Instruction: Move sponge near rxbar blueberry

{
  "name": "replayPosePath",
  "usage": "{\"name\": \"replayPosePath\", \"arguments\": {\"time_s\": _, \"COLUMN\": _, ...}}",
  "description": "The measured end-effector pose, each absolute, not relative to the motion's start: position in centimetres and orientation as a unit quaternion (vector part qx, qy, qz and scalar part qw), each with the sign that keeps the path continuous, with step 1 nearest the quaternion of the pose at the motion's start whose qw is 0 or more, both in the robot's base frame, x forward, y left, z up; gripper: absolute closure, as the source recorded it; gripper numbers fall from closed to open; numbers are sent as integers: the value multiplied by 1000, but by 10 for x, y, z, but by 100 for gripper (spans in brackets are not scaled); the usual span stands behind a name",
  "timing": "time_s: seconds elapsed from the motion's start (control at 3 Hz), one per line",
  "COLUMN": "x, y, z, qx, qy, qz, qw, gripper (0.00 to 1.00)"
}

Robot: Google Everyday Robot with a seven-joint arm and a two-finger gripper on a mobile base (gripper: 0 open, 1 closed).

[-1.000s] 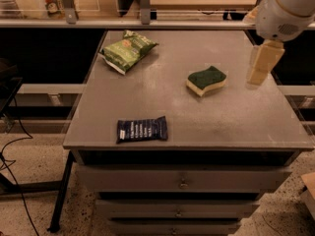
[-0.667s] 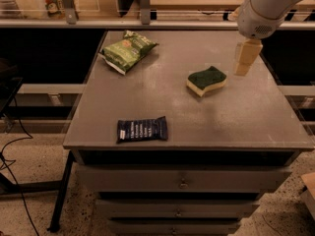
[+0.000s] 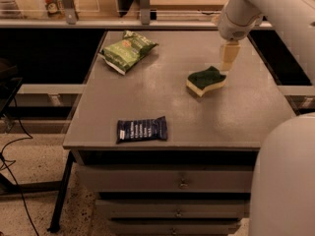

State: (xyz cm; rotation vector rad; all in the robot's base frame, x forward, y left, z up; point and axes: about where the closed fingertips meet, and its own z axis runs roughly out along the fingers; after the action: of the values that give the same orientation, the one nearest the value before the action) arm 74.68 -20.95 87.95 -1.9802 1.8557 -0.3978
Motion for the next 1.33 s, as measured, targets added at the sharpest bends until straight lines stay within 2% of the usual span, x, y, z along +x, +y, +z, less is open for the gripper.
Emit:
{"name": "replayPosePath", "arguments": {"time_s": 0.33, "x": 778, "y": -203, "z": 862, "qx": -725, "qy": 642, "qz": -145, "qw": 201, "gripper": 0}}
{"name": "replayPosePath", "arguments": {"time_s": 1.33, "x": 778, "y": -203, "z": 861, "qx": -725, "qy": 642, "qz": -145, "qw": 201, "gripper": 0}}
